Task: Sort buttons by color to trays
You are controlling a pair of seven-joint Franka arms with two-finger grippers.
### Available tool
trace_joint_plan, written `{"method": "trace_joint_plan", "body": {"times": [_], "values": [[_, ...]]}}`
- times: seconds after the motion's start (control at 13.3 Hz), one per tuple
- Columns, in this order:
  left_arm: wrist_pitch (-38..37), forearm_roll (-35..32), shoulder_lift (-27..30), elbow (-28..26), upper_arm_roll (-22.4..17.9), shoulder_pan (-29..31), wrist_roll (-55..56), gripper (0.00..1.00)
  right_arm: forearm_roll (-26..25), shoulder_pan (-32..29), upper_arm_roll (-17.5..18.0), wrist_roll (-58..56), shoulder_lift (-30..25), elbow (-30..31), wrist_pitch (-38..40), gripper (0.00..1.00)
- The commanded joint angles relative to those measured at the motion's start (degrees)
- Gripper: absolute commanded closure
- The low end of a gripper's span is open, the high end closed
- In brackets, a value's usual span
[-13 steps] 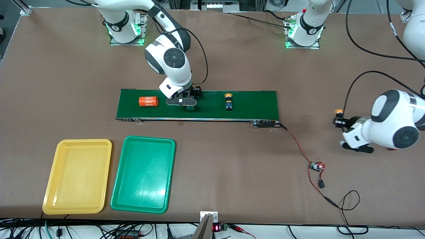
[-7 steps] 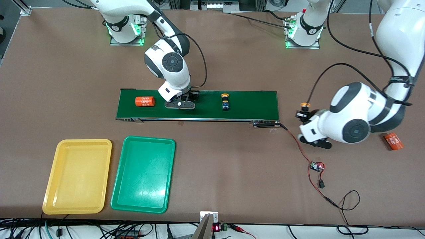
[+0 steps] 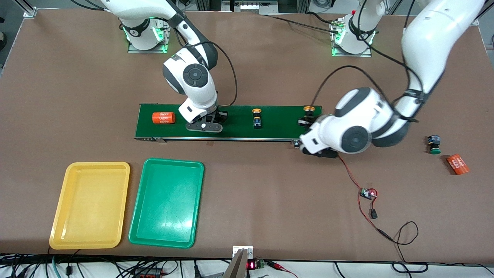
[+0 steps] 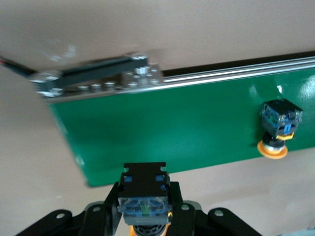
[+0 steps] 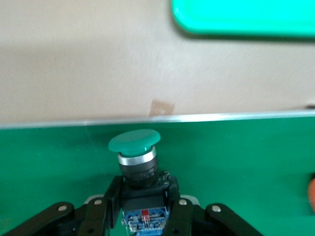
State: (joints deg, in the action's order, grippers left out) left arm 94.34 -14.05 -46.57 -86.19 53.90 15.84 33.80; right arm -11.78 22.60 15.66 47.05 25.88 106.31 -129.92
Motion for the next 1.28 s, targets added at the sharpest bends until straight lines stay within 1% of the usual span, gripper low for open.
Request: {"method": "trace_joint_plan", "body": {"times": [0.0, 0.08, 0.15, 0.23, 0.3, 0.38, 0.45, 0.53, 0.6, 0.68, 0.75, 0.83, 0.98, 1.06, 1.13, 1.21], "values": [[5.6, 1.1, -0.7, -4.5, -1.5, 0.0, 2.0, 0.83, 0.1, -0.2, -3.7, -7.5, -0.7, -7.2, 7.3, 0.92], [7.2, 1.1, -0.7, -6.3, -2.0, 0.0, 2.0, 0.83, 0.1, -0.4, -5.1, -9.8, -0.5, -9.0, 7.5, 0.92], [8.3, 1.0, -0.7, -7.0, -2.0, -0.3, 2.1, 0.77, -0.1, -0.5, -6.5, -11.1, 0.0, -10.1, 7.1, 0.92], [8.3, 0.9, -0.7, -7.1, -2.7, -0.9, 3.2, 0.69, -0.2, -1.0, -8.1, -13.0, 0.5, -10.5, 6.7, 0.92], [8.3, 0.8, -0.7, -7.2, -3.2, -1.7, 4.0, 0.32, -0.3, -1.2, -9.9, -15.6, 1.7, -12.1, 6.3, 0.92], [8.1, 0.6, -0.5, -7.0, -3.5, -2.2, 4.8, 0.00, -0.3, -1.8, -11.2, -18.5, 3.5, -13.7, 5.7, 0.91], [7.6, 0.5, 0.0, -6.3, -3.5, -2.1, 5.2, 0.00, -0.4, -2.6, -12.4, -20.7, 5.6, -14.8, 4.3, 0.91], [6.0, 0.3, 0.8, -5.2, -3.2, -1.7, 5.2, 0.00, -0.7, -2.7, -13.4, -21.8, 7.7, -15.4, 1.4, 0.91], [3.2, 0.3, 1.4, -2.3, -3.0, -1.8, 5.2, 0.00, -1.1, -2.6, -14.8, -22.8, 9.3, -15.6, -2.5, 0.91], [-1.8, 0.3, 1.4, 1.9, -3.0, -1.7, 5.1, 0.00, -1.3, -2.6, -15.6, -23.0, 10.8, -15.9, -5.3, 0.91], [-7.9, 0.2, 1.3, 6.6, -3.5, -1.4, 4.8, 0.00, -1.3, -2.7, -16.0, -23.0, 12.3, -16.2, -6.5, 0.91], [-11.9, -0.3, 1.2, 10.0, -4.8, -0.7, 4.8, 0.00, -1.4, -2.8, -16.7, -23.1, 13.8, -16.6, -7.6, 0.91], [-17.2, -5.8, 1.3, 11.2, -9.6, 0.5, 4.7, 0.00, -1.5, -2.7, -18.0, -23.1, 16.3, -16.7, -10.3, 0.90], [-18.6, -9.8, 1.3, 11.2, -10.7, 1.8, 4.5, 0.00, -1.5, -2.7, -18.5, -23.0, 17.1, -16.7, -11.5, 0.86], [-19.0, -13.3, 1.1, 11.2, -11.0, 3.5, 4.5, 0.00, -1.6, -2.7, -18.9, -23.0, 17.7, -16.7, -12.0, 0.84], [-18.6, -17.0, 0.7, 11.2, -11.7, 5.2, 4.4, 0.00, -1.5, -2.7, -19.0, -22.8, 17.9, -16.7, -12.1, 0.75]]}}
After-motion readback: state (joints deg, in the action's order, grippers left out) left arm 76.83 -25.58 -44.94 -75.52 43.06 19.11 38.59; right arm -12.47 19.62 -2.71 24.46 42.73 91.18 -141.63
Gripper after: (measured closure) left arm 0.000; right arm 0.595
